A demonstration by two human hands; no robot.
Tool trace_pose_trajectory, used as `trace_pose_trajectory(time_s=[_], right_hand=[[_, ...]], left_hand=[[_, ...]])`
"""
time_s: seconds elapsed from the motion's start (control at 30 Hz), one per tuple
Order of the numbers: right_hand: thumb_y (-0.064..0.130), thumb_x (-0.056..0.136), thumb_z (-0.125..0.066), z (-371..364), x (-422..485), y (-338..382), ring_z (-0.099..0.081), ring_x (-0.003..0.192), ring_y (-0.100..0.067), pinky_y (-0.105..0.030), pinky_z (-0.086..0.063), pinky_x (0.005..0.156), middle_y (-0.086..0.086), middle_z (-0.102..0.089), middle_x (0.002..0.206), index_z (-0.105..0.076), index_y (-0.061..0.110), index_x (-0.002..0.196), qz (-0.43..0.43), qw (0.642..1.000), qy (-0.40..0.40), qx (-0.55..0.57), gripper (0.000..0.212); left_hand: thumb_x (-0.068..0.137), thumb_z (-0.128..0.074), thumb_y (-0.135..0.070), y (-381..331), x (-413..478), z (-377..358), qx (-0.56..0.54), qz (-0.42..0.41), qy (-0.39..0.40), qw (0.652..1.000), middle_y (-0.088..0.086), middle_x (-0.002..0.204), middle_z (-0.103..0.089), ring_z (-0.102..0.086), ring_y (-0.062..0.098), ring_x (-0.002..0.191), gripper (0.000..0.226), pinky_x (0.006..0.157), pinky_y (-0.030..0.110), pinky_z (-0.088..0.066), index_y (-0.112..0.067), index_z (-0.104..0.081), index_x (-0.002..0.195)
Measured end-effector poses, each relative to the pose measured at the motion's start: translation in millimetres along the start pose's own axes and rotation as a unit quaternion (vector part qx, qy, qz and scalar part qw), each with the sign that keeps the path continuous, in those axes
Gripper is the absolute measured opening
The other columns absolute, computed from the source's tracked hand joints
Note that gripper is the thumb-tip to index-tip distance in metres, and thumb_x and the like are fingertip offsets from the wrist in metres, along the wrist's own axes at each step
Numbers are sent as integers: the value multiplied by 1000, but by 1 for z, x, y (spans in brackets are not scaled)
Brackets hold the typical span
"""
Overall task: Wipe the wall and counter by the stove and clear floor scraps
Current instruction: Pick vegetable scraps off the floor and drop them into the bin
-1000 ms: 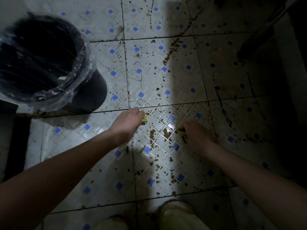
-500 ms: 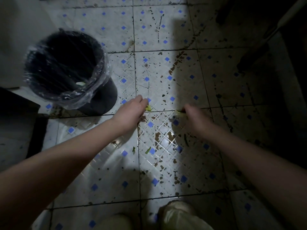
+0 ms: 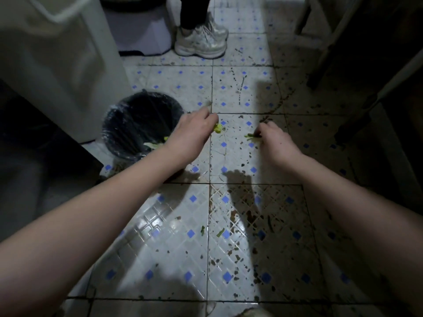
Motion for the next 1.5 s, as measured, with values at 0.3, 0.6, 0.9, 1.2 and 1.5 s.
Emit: trace_pose_trajectory(time_s=[0.3, 0.6, 0.9, 1.2, 1.5], right_hand=[[-3, 88, -39, 12, 27, 84, -52, 96, -36, -50, -47, 83, -13, -50, 114, -51, 11, 118, 104, 993, -44, 11, 36], [0, 85, -48, 4, 45, 161, -53, 90, -35, -45, -45, 76, -16, -57, 102, -52, 10, 111, 190, 973, -85, 103, 28], [3, 84, -59, -28, 57, 201, -54, 95, -31, -34, -35, 79, -15, -60, 102, -61, 5, 97, 231, 965, -56, 109, 13], [14, 86, -60, -43, 56, 209, -55, 112, -31, -45, -41, 96, -9, -62, 118, -67, 13, 110, 259, 965, -38, 28, 25], [11, 85, -57, -30, 36, 141, -44, 126, -32, -43, -29, 101, -12, -54, 133, -63, 13, 115, 208, 972, -89, -57, 30]], left_hand=[[83, -53, 0, 61, -30, 39, 50, 77, -23, 995, 15, 108, -49, -49, 35, 94, 31, 74, 39, -30, -9, -52, 112], [77, -55, 9, 132, -74, 27, 58, 201, 38, 977, 16, 115, -49, -49, 38, 103, 45, 83, 43, -37, -8, -54, 119], [83, -48, 3, 158, -110, 35, 61, 218, 53, 973, 21, 115, -50, -49, 41, 105, 45, 86, 48, -39, -3, -47, 127], [87, -49, -2, 158, -118, 34, 66, 223, 43, 972, 16, 111, -52, -51, 37, 100, 40, 83, 45, -40, -8, -49, 127], [92, -47, -15, 105, -79, 21, 61, 167, 18, 984, 13, 115, -54, -53, 34, 99, 35, 79, 43, -39, -11, -50, 126]])
Point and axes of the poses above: each hand's wrist, its own x-axis towards the middle knuckle, its own z-axis out of the back of the hand, y = z × x, the point moved 7 cm from there along x, towards the middle knuckle
